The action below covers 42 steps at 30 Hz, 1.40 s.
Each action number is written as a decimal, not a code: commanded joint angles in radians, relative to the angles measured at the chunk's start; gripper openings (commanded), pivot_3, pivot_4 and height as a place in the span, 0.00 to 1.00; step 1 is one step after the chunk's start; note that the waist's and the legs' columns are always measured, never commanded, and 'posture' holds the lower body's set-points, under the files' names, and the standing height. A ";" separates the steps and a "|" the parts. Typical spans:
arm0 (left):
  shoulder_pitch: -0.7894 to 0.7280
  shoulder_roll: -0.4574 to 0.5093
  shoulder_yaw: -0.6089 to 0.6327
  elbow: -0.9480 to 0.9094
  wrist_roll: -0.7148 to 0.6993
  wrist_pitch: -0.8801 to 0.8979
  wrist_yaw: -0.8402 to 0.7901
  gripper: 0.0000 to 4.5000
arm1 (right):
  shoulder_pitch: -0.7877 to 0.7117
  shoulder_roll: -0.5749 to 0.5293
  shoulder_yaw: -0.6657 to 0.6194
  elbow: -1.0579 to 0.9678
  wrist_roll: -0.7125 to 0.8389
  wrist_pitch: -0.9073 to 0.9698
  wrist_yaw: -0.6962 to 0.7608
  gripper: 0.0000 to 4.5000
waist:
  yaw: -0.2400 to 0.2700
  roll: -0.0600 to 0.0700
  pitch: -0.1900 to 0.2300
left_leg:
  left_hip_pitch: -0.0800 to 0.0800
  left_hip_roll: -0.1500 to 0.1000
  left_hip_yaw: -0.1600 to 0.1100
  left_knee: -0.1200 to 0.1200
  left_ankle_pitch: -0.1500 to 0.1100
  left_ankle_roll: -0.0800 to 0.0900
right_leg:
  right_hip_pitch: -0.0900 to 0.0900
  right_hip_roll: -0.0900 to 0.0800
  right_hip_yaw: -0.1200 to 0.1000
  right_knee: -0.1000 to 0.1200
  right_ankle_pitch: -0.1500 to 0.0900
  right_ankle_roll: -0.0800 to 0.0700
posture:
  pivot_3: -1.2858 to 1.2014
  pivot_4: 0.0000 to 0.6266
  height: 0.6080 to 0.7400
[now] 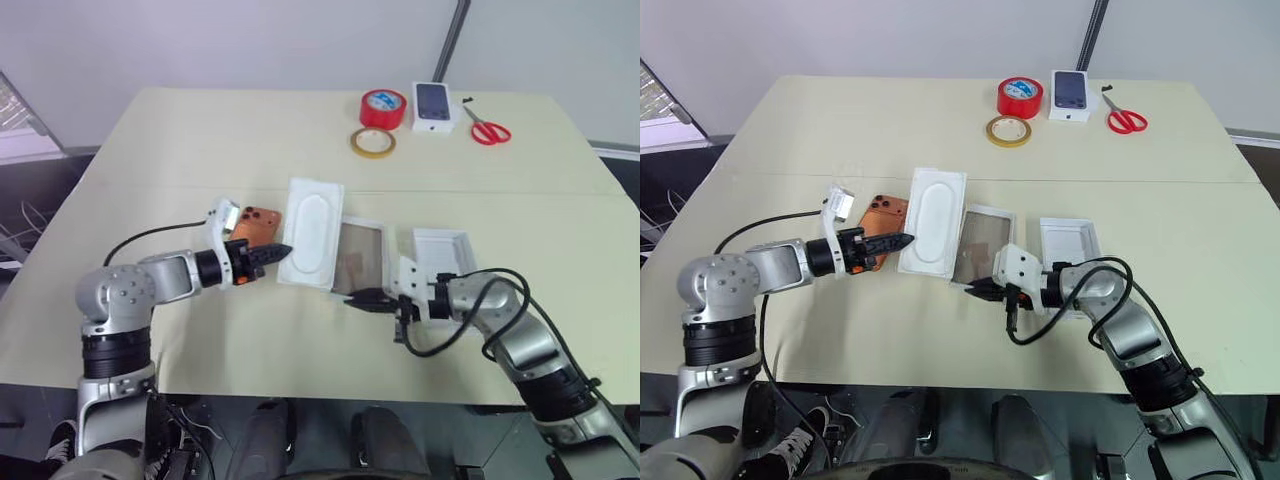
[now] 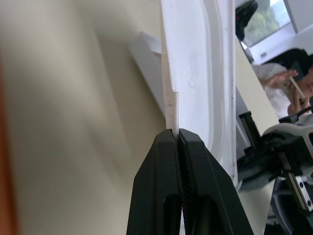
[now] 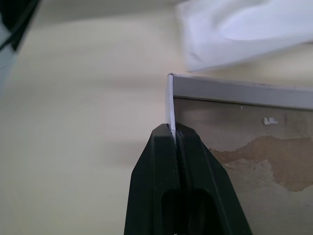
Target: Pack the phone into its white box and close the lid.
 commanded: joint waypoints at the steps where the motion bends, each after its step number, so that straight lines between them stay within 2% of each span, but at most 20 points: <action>1: 0.012 -0.043 -0.028 -0.053 -0.016 -0.005 0.027 0.00 | -0.017 0.025 -0.001 -0.048 0.017 0.015 -0.022 0.22 | 0.000 0.000 0.000 | 0.000 0.000 0.000 0.000 0.000 0.000 | 0.000 0.000 0.000 0.000 0.000 0.000 | 0.52 0.24 1.00; 6: 0.017 -0.054 -0.036 -0.053 -0.005 -0.018 0.043 0.00 | -0.005 0.010 -0.032 -0.080 0.009 0.026 -0.056 0.79 | -0.001 0.000 0.000 | 0.000 0.000 0.000 0.000 0.000 0.000 | -0.001 0.001 0.000 0.001 0.000 0.000 | 0.52 0.24 1.00; 11: 0.008 -0.102 0.012 -0.043 -0.024 -0.007 0.103 0.00 | 0.018 -0.078 -0.108 -0.080 0.020 0.021 -0.042 0.79 | 0.007 -0.001 0.001 | 0.000 0.000 0.000 0.000 0.000 0.000 | 0.000 0.000 0.000 0.000 0.000 0.000 | 0.52 0.24 1.00; 15: 0.043 -0.176 -0.016 -0.083 -0.019 -0.007 0.150 0.00 | 0.039 -0.145 -0.204 0.002 0.012 -0.030 -0.051 0.79 | 0.017 -0.001 0.001 | 0.000 0.000 0.000 0.001 0.000 0.000 | 0.001 0.000 0.000 0.000 0.000 0.000 | 0.52 0.24 1.00; 22: 0.067 -0.229 -0.018 -0.126 -0.042 0.034 0.191 0.00 | 0.015 -0.140 -0.239 0.115 -0.008 -0.103 -0.082 0.79 | 0.018 -0.002 0.001 | 0.000 0.001 0.000 0.001 0.000 0.000 | 0.001 0.001 0.000 0.000 0.000 0.000 | 0.52 0.24 1.00; 25: 0.064 -0.232 -0.004 -0.125 -0.062 0.064 0.199 0.20 | -0.001 -0.127 -0.235 0.141 -0.015 -0.125 -0.098 0.81 | 0.019 -0.002 0.001 | 0.000 0.001 0.000 0.001 0.000 0.000 | 0.001 0.001 0.000 0.000 0.000 0.000 | 0.52 0.24 1.00; 30: 0.048 -0.194 -0.003 -0.152 -0.069 0.050 0.187 0.77 | -0.084 -0.073 -0.253 0.208 -0.013 -0.127 -0.166 0.81 | 0.016 -0.002 0.001 | 0.000 0.001 0.000 0.001 0.000 0.000 | 0.001 0.002 0.000 0.000 0.000 0.000 | 0.52 0.24 1.00; 33: 0.030 -0.150 0.007 -0.160 -0.070 0.013 0.155 0.77 | -0.127 -0.033 -0.257 0.225 0.012 -0.088 -0.197 0.81 | 0.017 -0.002 0.001 | 0.000 0.001 0.000 0.001 0.001 -0.001 | 0.001 0.003 0.000 0.000 0.000 0.000 | 0.52 0.24 1.00; 34: 0.028 -0.123 -0.007 -0.170 -0.048 -0.023 0.136 0.78 | -0.134 -0.018 -0.256 0.210 0.041 -0.065 -0.189 0.69 | 0.017 -0.002 0.001 | 0.000 0.001 0.000 0.001 0.001 -0.002 | 0.001 0.003 0.000 0.000 0.000 0.000 | 0.52 0.24 1.00; 35: 0.030 -0.098 -0.025 -0.180 -0.021 -0.066 0.117 0.78 | -0.138 -0.006 -0.254 0.196 0.057 -0.047 -0.184 0.62 | 0.018 -0.002 0.001 | 0.000 0.001 0.000 0.001 0.001 -0.002 | 0.001 0.003 0.000 0.000 0.000 0.000 | 0.52 0.24 1.00; 37: 0.027 -0.054 -0.046 -0.184 0.021 -0.143 0.087 0.78 | -0.148 0.020 -0.245 0.184 0.053 -0.044 -0.200 0.42 | 0.018 -0.002 0.002 | 0.000 0.001 0.000 0.001 0.004 -0.006 | 0.001 0.003 0.000 0.000 0.000 0.000 | 0.52 0.24 1.00; 40: 0.060 0.030 -0.082 -0.184 0.145 -0.383 -0.028 0.78 | -0.148 0.063 -0.193 0.169 0.003 -0.048 -0.232 0.06 | 0.018 -0.002 0.002 | 0.000 0.001 0.000 0.000 0.004 -0.006 | 0.001 0.003 0.000 0.000 0.000 0.000 | 0.52 0.24 1.00; 42: 0.087 0.105 -0.111 -0.150 0.245 -0.543 -0.107 0.78 | -0.149 0.085 -0.127 0.201 -0.100 -0.096 -0.282 0.02 | 0.014 -0.002 0.002 | 0.000 0.001 0.000 0.000 0.004 -0.006 | 0.000 0.002 0.000 0.000 0.000 -0.001 | 0.52 0.24 1.00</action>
